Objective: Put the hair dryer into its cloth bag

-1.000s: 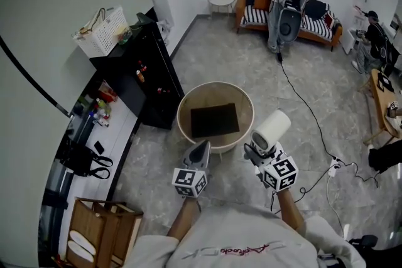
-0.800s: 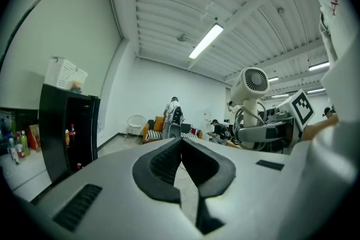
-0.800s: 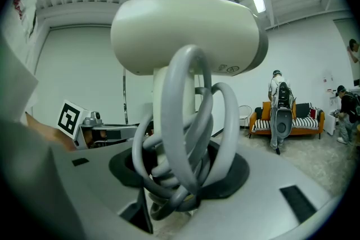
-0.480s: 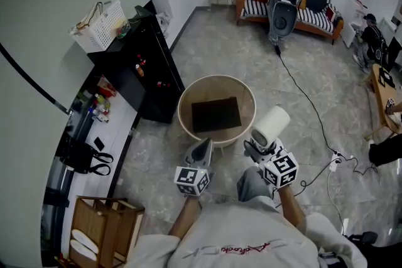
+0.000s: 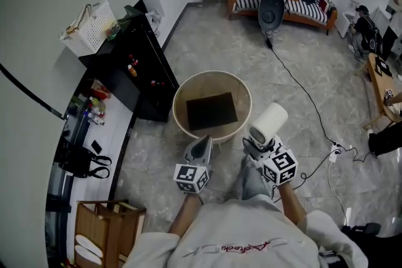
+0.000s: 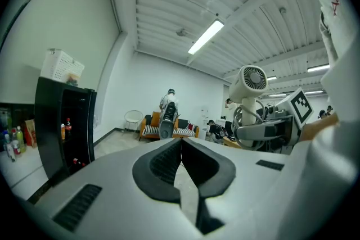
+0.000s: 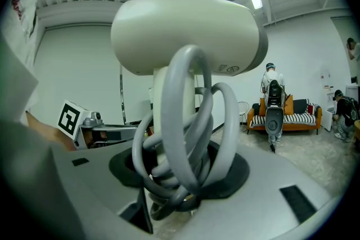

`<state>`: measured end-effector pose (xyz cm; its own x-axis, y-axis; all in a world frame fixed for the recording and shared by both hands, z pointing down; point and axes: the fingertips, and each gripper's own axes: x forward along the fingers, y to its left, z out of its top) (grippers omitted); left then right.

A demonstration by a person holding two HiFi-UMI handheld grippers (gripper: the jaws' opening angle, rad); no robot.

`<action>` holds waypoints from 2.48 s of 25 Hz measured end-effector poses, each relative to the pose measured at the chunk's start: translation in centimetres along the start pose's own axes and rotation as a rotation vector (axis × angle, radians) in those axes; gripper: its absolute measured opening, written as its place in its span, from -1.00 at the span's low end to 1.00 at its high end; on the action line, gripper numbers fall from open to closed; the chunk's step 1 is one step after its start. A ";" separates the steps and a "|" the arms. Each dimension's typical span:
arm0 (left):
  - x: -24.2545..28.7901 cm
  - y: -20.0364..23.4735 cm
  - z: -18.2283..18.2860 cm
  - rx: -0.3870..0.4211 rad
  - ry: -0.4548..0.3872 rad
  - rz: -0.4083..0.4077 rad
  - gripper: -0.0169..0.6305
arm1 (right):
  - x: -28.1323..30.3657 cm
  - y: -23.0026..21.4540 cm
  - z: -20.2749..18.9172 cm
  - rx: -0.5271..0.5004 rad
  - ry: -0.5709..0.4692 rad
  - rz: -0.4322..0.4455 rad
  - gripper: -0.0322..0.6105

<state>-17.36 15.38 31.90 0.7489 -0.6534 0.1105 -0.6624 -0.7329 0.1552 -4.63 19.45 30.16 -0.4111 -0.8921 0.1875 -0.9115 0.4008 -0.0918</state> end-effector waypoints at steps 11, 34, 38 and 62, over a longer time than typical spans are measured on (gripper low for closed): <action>3.9 1.6 -0.8 0.009 0.042 0.015 -0.85 | 2.2 -4.9 -1.1 0.040 0.007 -0.019 -0.15; 21.6 7.6 2.5 -0.005 0.082 0.126 -0.85 | 14.6 -21.0 3.6 0.070 0.010 0.080 -0.15; 25.0 8.3 3.4 0.001 0.078 0.144 -0.85 | 16.8 -24.0 4.3 0.069 0.010 0.107 -0.15; 33.9 12.6 1.8 -0.050 0.115 0.310 -0.85 | 25.7 -33.8 4.2 0.073 0.051 0.252 -0.15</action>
<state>-0.36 -16.35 35.80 0.5109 -0.8163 0.2695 -0.8595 -0.4904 0.1441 15.65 -17.94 33.96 -0.6262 -0.7539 0.1988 -0.7785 0.5908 -0.2120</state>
